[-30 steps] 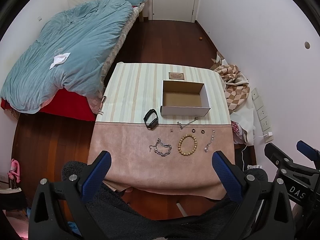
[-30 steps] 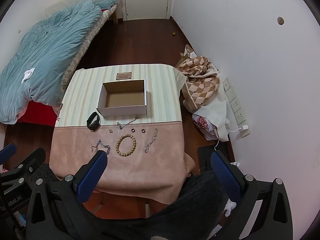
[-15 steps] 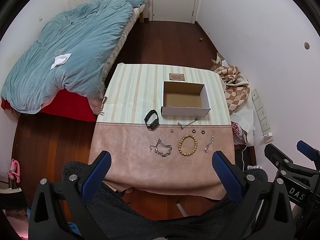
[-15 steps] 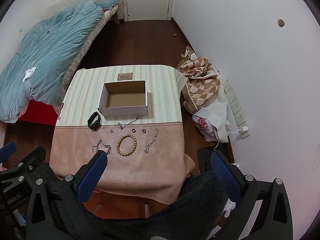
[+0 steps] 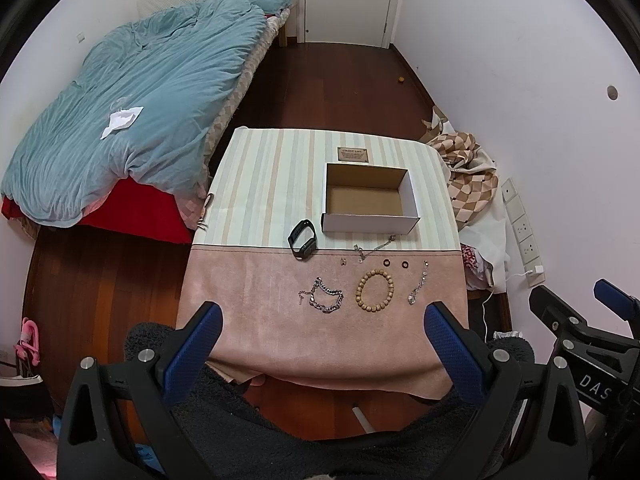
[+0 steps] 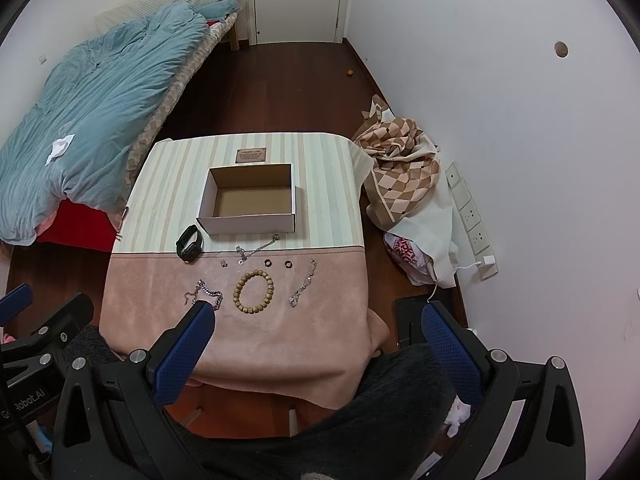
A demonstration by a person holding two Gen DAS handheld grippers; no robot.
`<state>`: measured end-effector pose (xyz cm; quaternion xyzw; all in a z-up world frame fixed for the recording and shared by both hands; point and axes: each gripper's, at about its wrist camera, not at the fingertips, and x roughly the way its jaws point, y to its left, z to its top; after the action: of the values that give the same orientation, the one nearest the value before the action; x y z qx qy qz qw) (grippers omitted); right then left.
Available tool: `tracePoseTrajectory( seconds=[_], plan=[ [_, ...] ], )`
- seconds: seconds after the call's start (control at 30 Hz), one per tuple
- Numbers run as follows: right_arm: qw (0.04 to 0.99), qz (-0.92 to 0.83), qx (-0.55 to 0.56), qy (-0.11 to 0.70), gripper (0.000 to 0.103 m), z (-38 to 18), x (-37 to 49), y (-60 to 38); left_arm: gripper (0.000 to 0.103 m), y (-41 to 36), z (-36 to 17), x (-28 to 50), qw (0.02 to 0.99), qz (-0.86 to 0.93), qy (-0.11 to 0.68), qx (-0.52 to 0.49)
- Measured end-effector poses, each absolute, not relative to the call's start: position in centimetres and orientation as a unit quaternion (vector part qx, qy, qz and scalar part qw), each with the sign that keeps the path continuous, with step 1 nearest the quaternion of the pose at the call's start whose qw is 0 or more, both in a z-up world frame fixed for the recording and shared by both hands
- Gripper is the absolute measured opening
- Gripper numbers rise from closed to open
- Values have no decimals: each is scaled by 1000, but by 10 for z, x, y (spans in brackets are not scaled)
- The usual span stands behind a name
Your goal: Organize jewelry
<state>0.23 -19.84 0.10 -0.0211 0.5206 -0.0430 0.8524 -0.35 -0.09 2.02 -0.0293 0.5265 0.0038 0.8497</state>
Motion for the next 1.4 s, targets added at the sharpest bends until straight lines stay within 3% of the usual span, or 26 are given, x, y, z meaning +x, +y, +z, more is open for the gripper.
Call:
tracePoseTrajectory(
  seconds=[0.3,0.6,0.67,0.83,0.97,1.03,1.17,1.27,1.4],
  plan=[
    [856,-53,-3,514,103,-11,14,-208,103,5,11,9,855,24,518,-17],
    [820,-14,58,570,103,-110,58,-203,103,38,-75,60,820,88,565,18],
    [811,-13,62,581,97,-136,69,-201,103,41,-99,69,810,94,578,29],
    [770,-2,64,635,64,-207,97,-190,103,45,-162,89,772,88,628,42],
    [756,0,67,651,63,-233,103,-186,101,45,-199,96,752,64,656,-3],
    [754,-6,58,654,63,-244,105,-186,92,42,-216,97,740,50,670,-28],
    [747,-15,58,663,63,-260,113,-191,55,24,-254,102,710,24,703,-42],
    [744,-19,55,665,63,-269,120,-196,44,16,-275,103,697,13,716,-44],
    [741,-17,48,669,63,-279,128,-198,39,8,-281,104,707,7,706,-35]
  ],
)
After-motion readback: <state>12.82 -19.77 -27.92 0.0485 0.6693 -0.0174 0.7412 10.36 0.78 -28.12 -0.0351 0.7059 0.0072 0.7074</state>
